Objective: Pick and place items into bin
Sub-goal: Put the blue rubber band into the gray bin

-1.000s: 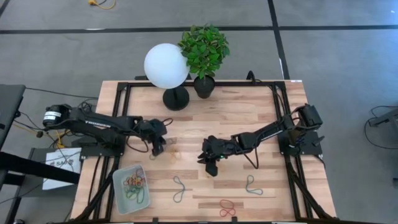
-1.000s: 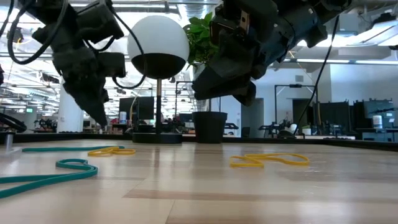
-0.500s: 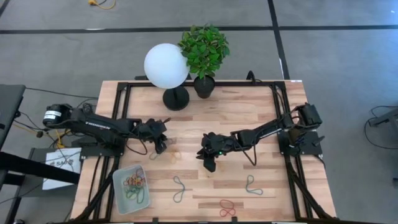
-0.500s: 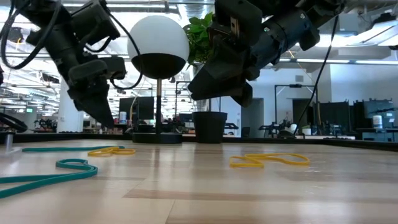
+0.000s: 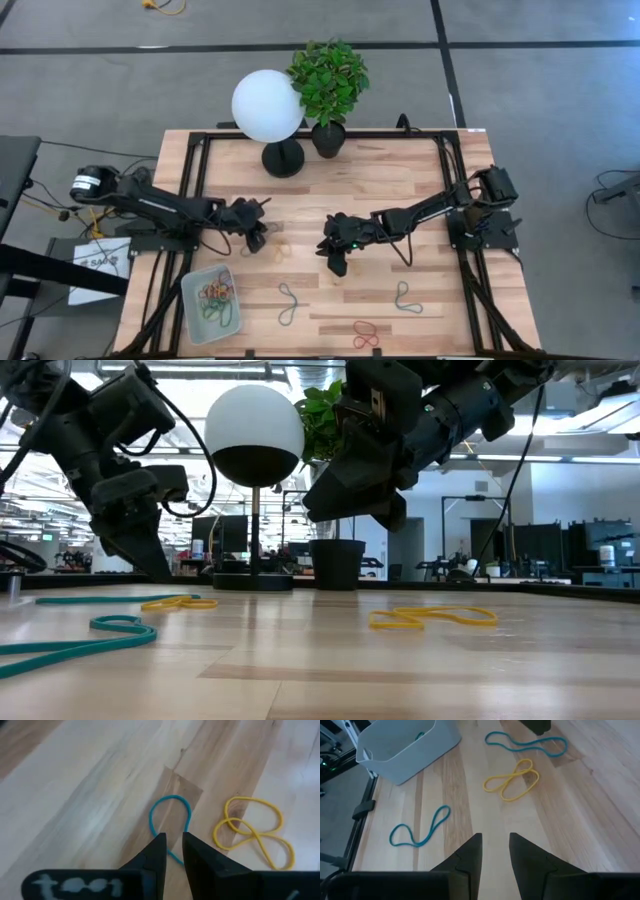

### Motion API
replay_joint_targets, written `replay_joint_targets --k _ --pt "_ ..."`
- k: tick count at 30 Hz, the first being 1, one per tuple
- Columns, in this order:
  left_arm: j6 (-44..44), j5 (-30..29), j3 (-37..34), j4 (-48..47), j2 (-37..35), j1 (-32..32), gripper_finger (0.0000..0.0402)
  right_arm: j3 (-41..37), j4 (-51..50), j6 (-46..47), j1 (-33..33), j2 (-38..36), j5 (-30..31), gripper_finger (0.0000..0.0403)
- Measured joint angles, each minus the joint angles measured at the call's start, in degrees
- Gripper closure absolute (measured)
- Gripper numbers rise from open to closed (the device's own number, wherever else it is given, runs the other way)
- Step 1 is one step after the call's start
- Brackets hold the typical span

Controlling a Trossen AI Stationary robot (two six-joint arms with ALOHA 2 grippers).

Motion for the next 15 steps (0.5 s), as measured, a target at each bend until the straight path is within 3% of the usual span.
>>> replay_joint_targets --k 15 --pt "-2.13 -7.45 0.35 3.17 10.57 -3.18 0.0352 0.0 -1.07 -0.04 -0.35 0.0 -0.04 0.031"
